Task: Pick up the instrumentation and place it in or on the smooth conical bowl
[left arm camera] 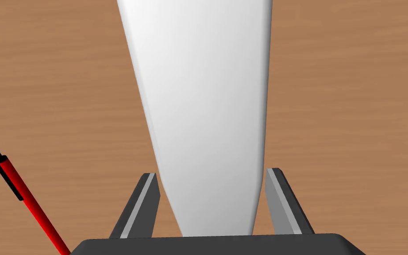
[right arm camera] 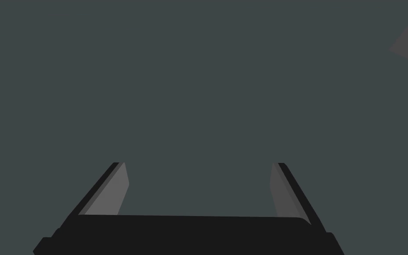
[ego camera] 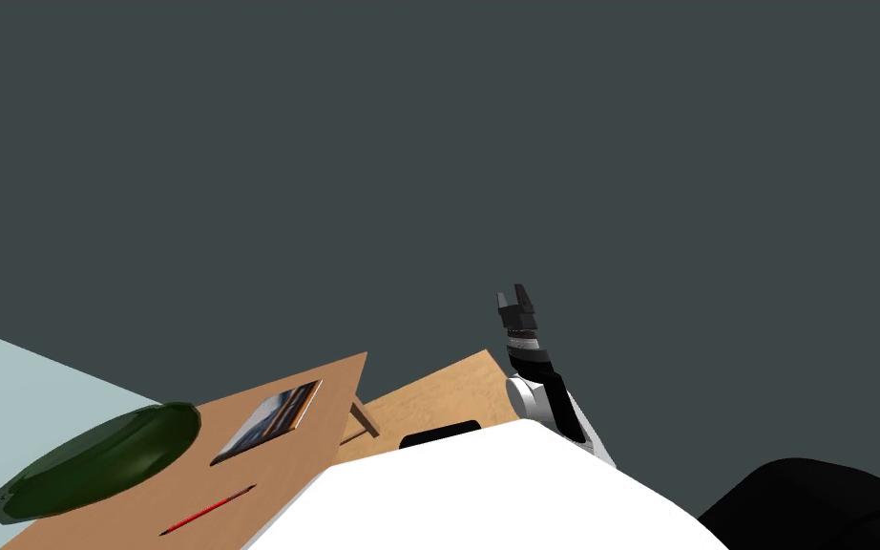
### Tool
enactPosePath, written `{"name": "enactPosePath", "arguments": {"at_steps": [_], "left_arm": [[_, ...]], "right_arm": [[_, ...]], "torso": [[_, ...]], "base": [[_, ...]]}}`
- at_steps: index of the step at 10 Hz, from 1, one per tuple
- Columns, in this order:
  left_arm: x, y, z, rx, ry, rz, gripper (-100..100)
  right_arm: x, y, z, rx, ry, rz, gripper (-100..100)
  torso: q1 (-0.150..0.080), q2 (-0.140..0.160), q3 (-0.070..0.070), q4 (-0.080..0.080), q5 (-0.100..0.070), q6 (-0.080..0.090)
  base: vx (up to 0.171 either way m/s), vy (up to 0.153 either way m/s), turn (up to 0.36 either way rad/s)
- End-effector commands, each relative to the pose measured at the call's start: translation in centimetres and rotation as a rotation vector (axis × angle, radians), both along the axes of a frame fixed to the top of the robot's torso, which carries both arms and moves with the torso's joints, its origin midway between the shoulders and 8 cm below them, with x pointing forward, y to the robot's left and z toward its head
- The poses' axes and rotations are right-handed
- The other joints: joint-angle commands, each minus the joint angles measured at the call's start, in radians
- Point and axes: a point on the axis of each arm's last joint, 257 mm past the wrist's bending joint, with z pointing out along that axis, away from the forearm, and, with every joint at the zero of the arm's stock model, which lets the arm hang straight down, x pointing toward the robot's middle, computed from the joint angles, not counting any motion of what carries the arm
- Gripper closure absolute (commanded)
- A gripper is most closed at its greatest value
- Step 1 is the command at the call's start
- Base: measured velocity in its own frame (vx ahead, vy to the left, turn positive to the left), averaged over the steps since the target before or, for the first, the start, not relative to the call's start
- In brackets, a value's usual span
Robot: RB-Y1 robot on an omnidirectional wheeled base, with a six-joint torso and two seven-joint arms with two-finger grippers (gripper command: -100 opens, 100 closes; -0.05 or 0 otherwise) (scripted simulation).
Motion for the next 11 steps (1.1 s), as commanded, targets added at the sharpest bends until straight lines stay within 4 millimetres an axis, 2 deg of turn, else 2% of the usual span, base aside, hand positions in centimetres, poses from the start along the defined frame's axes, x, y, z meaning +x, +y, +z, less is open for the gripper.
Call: {"name": "enactPosePath", "arguments": {"at_steps": [1, 3, 6, 7, 9, 11], "left_arm": [[1.2, 2.5, 1.7, 0.045, -0.009, -0.015, 100], [1.7, 4.9, 4.1, 0.087, -0.02, -0.034, 100], [2.3, 7.4, 7.0, 0.132, -0.033, -0.062, 100], [2.4, 8.4, 8.6, 0.15, -0.039, -0.08, 100], [2.4, 9.1, 9.8, 0.159, -0.042, -0.098, 100], [2.4, 10.0, 12.1, 0.171, -0.048, -0.132, 100]], "right_arm": [[0.0, 0.0, 0.0, 0.0, 0.0, 0.0, 0], [0.0, 0.0, 0.0, 0.0, 0.0, 0.0, 0], [0.0, 0.0, 0.0, 0.0, 0.0, 0.0, 0], [0.0, 0.0, 0.0, 0.0, 0.0, 0.0, 0], [0.0, 0.0, 0.0, 0.0, 0.0, 0.0, 0], [0.0, 0.0, 0.0, 0.0, 0.0, 0.0, 0]], "torso": [[0.0, 0.0, 0.0, 0.0, 0.0, 0.0], [-0.003, 0.002, 0.001, 0.001, 0.0, 0.002], [-0.006, 0.002, 0.002, 0.001, -0.001, 0.002], [-0.006, 0.004, 0.002, 0.001, 0.0, 0.003], [-0.01, 0.007, 0.004, 0.002, -0.001, 0.003], [-0.01, 0.005, 0.003, 0.001, -0.002, 0.003]], "base": [[-0.127, -0.154, 0.0], [-0.108, -0.185, -0.057], [-0.115, -0.198, -0.066], [-0.187, -0.244, -0.148], [-0.145, -0.24, -0.08], [-0.159, -0.249, -0.077]]}}
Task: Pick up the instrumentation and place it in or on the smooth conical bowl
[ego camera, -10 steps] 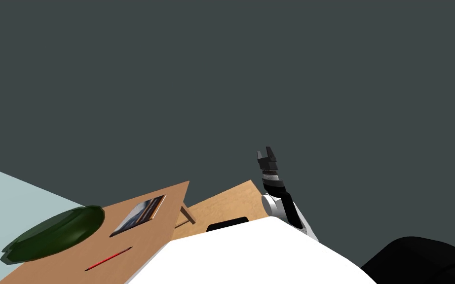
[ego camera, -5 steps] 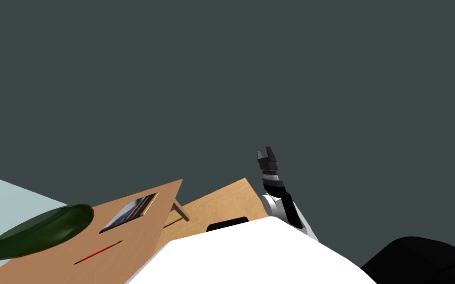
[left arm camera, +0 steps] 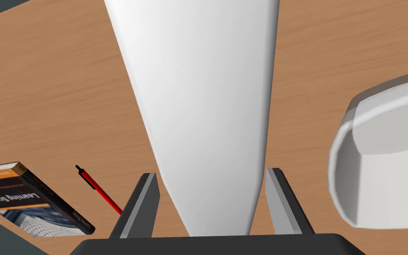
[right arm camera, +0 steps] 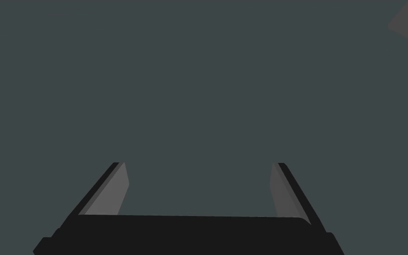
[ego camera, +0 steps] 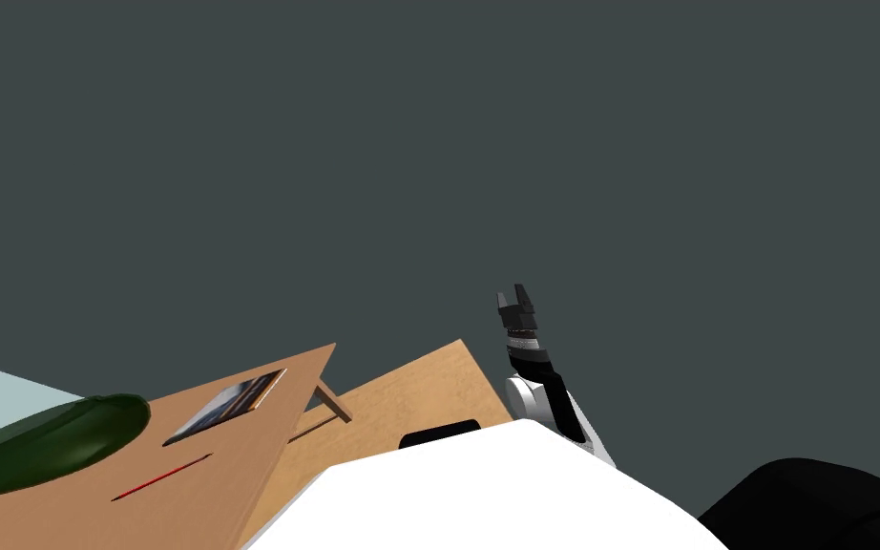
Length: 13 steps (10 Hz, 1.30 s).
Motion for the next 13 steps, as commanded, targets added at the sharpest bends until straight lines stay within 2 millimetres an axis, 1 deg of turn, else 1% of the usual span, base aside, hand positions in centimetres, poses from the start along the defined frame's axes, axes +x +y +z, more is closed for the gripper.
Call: {"name": "enactPosePath", "arguments": {"at_steps": [1, 2, 3, 4, 5, 6, 7, 8, 9, 10, 11, 12, 13], "left_arm": [[0.0, 0.7, 1.6, 0.009, -0.001, -0.027, 100], [0.1, 1.1, 2.6, 0.016, -0.003, -0.04, 100], [0.2, 1.4, 3.7, 0.017, -0.003, -0.054, 100], [-0.2, 1.1, 3.9, 0.001, 0.003, -0.059, 100], [-0.8, 0.4, 3.5, -0.023, 0.012, -0.057, 100], [-1.8, -0.6, 2.7, -0.058, 0.023, -0.051, 100], [-2.3, -1.2, 2.3, -0.077, 0.029, -0.047, 100], [-3.4, -2.4, 1.3, -0.118, 0.041, -0.037, 100], [-4.0, -3.1, 0.8, -0.138, 0.047, -0.032, 100], [-4.0, -3.1, 0.8, -0.138, 0.047, -0.032, 100], [-4.0, -3.1, 0.8, -0.138, 0.047, -0.032, 100], [-5.5, -4.8, -0.3, -0.191, 0.063, -0.016, 100], [-5.9, -5.3, -0.7, -0.206, 0.068, -0.01, 100]], "right_arm": [[0.0, 0.0, 0.0, 0.0, 0.0, 0.0, 0], [0.0, 0.0, 0.0, 0.0, 0.0, 0.0, 0], [0.0, 0.0, 0.0, 0.0, 0.0, 0.0, 0], [0.0, 0.0, 0.0, 0.0, 0.0, 0.0, 0], [0.0, 0.0, 0.0, -0.001, 0.0, 0.0, 0], [0.0, 0.0, 0.0, -0.001, 0.0, -0.001, 0], [0.0, 0.0, 0.0, -0.001, 0.001, -0.001, 0], [0.0, 0.0, 0.0, -0.001, 0.001, -0.001, 0], [0.0, 0.0, 0.0, -0.001, 0.001, -0.001, 0], [0.0, 0.0, 0.0, -0.001, 0.001, -0.001, 0], [0.0, 0.0, 0.0, -0.001, 0.001, -0.001, 0], [0.0, 0.0, 0.0, -0.001, 0.0, 0.0, 0], [0.0, 0.0, 0.0, -0.001, 0.001, -0.001, 0]], "torso": [[0.0, 0.0, 0.0, 0.0, 0.0, 0.0], [-0.001, 0.0, 0.0, 0.0, 0.0, -0.001], [0.003, 0.0, 0.0, 0.0, 0.0, -0.002], [0.008, -0.001, 0.0, 0.0, 0.001, -0.003], [0.017, -0.002, -0.001, -0.001, 0.002, -0.006], [0.026, -0.005, -0.003, -0.001, 0.005, -0.006], [0.034, -0.011, -0.006, -0.003, 0.007, -0.005], [0.037, -0.014, -0.008, -0.003, 0.009, -0.004], [0.039, -0.016, -0.009, -0.004, 0.009, -0.006], [0.037, -0.017, -0.01, -0.004, 0.009, -0.006], [0.032, -0.016, -0.009, -0.004, 0.009, -0.004], [0.026, -0.014, -0.008, -0.004, 0.007, -0.003], [0.029, -0.015, -0.009, -0.004, 0.007, -0.007]], "base": [[-0.142, -0.271, -0.021], [-0.147, -0.201, 0.052], [-0.127, -0.118, 0.114], [-0.093, 0.01, 0.233], [-0.032, 0.127, 0.276], [0.056, 0.226, 0.217], [0.077, 0.234, 0.134], [0.086, 0.245, 0.196], [0.099, 0.213, 0.173], [0.049, 0.112, 0.046], [-0.001, 0.028, -0.019], [0.06, 0.132, 0.165], [0.096, 0.219, 0.269]]}}
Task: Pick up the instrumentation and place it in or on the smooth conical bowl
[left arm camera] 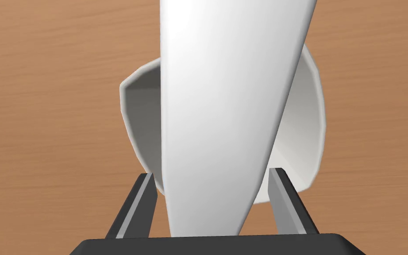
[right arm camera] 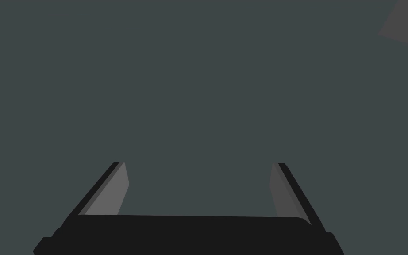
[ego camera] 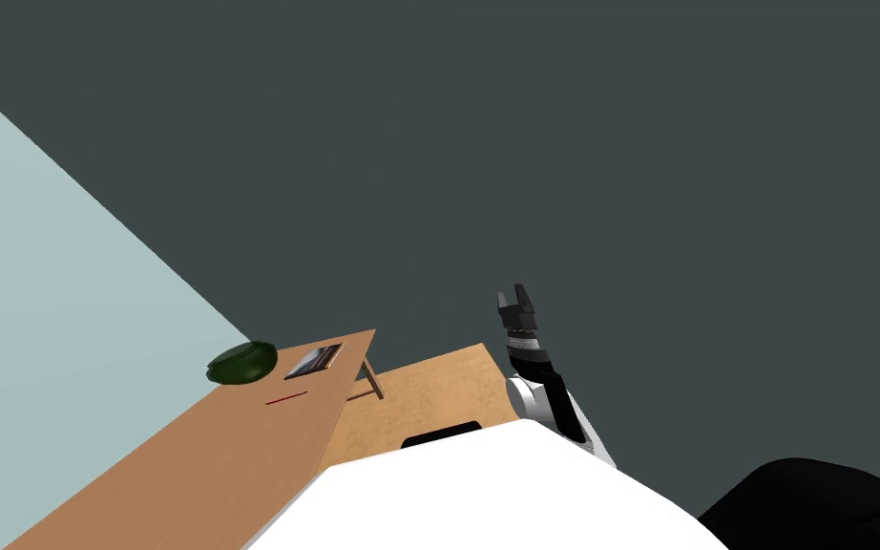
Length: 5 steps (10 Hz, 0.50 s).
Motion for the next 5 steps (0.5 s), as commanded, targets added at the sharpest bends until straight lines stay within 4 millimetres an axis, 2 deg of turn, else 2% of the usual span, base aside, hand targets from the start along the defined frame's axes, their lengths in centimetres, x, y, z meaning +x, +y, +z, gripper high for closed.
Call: {"name": "enactPosePath", "arguments": {"at_steps": [1, 2, 3, 5], "left_arm": [[-1.33, -1.38, -0.94, -0.039, 0.015, 0.019, 100], [-0.69, -0.76, -0.7, -0.024, 0.01, 0.009, 100], [-0.88, -0.87, -0.81, -0.027, 0.013, 0.012, -100], [-0.86, -0.84, -0.79, -0.026, 0.013, 0.012, -100]], "right_arm": [[0.0, 0.0, 0.0, 0.0, 0.0, 0.0, 0], [0.0, 0.0, 0.0, 0.0, 0.0, 0.0, 0], [0.01, 0.01, 0.0, 0.0, 0.0, 0.0, 0], [0.01, 0.02, 0.01, 0.0, 0.0, 0.0, 0]], "torso": [[0.0, 0.0, 0.0, 0.0, 0.0, 0.0], [0.001, -0.001, -0.001, 0.0, 0.001, 0.001], [-0.005, 0.0, 0.0, 0.0, 0.0, 0.003], [-0.012, 0.003, 0.002, 0.001, -0.002, 0.003]], "base": [[0.101, 0.217, 0.184], [0.044, 0.09, 0.03], [0.006, 0.018, -0.006], [0.001, 0.004, 0.0]]}}
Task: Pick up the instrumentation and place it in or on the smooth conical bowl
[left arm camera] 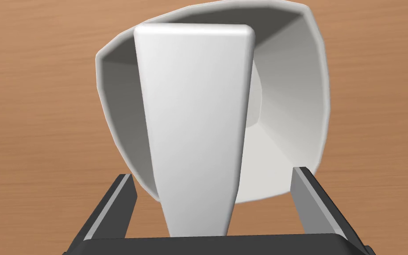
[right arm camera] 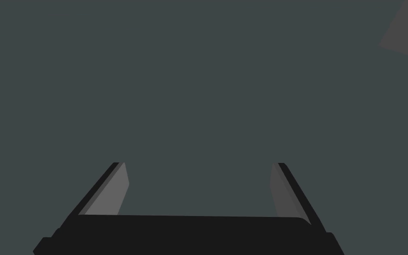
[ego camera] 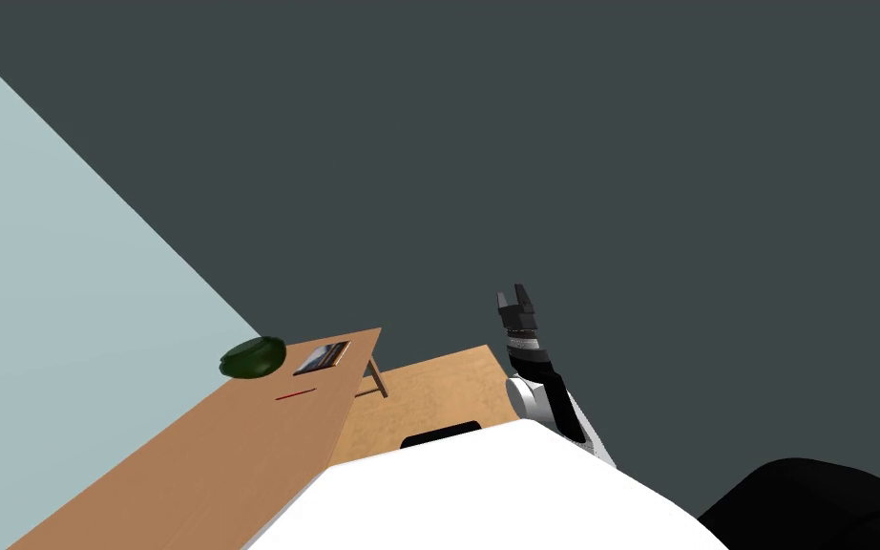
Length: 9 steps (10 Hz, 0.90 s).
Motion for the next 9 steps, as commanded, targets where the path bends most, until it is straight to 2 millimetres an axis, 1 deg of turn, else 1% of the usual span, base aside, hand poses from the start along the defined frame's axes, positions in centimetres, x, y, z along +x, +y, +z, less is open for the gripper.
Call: {"name": "enactPosePath", "arguments": {"at_steps": [1, 2, 3, 4, 5, 7, 8, 9], "left_arm": [[0.0, 0.0, 0.0, 0.0, 0.0, 0.0, -100], [0.0, 0.0, 0.0, 0.0, 0.0, 0.0, -100], [0.0, 0.0, 0.0, 0.0, 0.0, 0.0, 0], [0.9, 0.7, 1.7, 0.001, -0.004, -0.008, -100], [1.1, 0.9, 2.2, 0.001, -0.006, -0.01, -100], [2.3, 1.7, 4.5, 0.002, -0.01, -0.023, -100], [2.6, 1.8, 5.1, 0.002, -0.011, -0.026, -100], [2.3, 1.8, 4.6, 0.004, -0.011, -0.024, -100]], "right_arm": [[0.0, 0.0, 0.0, 0.0, 0.0, 0.0, 0], [0.0, 0.0, 0.0, 0.0, 0.0, 0.0, 0], [0.0, 0.0, 0.0, 0.0, 0.0, 0.0, 0], [0.0, 0.0, 0.0, 0.0, 0.0, 0.0, 0], [0.0, 0.0, 0.0, 0.0, 0.0, 0.0, 0], [0.0, 0.0, 0.0, 0.0, 0.0, 0.0, 0], [0.0, 0.0, 0.0, 0.0, 0.0, 0.0, 0], [0.0, 0.0, 0.0, 0.0, 0.0, 0.0, 0]], "torso": [[0.0, 0.0, 0.0, 0.0, 0.0, 0.0], [0.0, 0.0, 0.0, 0.0, 0.0, 0.0], [0.0, 0.0, 0.0, 0.0, 0.0, 0.0], [0.0, 0.0, 0.0, 0.0, 0.0, 0.0], [-0.002, 0.001, 0.0, 0.0, -0.001, 0.0], [-0.003, 0.002, 0.001, 0.0, -0.001, 0.0], [-0.004, 0.002, 0.001, 0.0, -0.001, 0.0], [-0.003, 0.002, 0.001, 0.0, -0.001, 0.0]], "base": [[0.0, 0.0, 0.0], [0.0, 0.0, 0.0], [0.0, 0.0, 0.0], [-0.013, -0.024, 0.054], [-0.02, -0.034, 0.046], [-0.028, -0.043, 0.045], [-0.025, -0.034, 0.032], [-0.01, -0.012, 0.004]]}}
